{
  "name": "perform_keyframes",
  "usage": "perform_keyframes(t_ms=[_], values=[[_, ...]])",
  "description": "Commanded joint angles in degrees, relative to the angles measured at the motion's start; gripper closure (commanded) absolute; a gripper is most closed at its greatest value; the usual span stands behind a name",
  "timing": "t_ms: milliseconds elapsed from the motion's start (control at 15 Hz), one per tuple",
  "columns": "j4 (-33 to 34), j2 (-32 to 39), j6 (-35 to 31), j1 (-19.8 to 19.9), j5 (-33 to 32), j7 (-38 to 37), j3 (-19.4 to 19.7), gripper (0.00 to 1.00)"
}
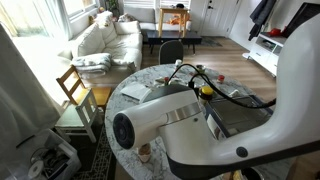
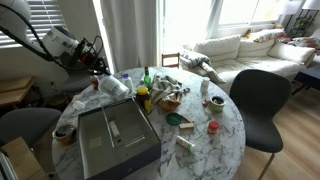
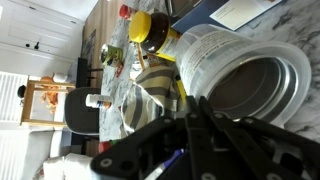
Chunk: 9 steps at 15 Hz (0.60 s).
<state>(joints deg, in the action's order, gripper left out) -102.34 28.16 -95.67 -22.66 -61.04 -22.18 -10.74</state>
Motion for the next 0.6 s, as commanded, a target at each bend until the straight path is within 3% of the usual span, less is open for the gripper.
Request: perform_keyframes(t_ms=[0,533], values=[[-0.9,1.2,4.4,-1.8,-3.8,0.6,-0.2,0.99],[-2.1,3.8,11.7,-3.8,-10.8,-0.4,-1.3,0.99]])
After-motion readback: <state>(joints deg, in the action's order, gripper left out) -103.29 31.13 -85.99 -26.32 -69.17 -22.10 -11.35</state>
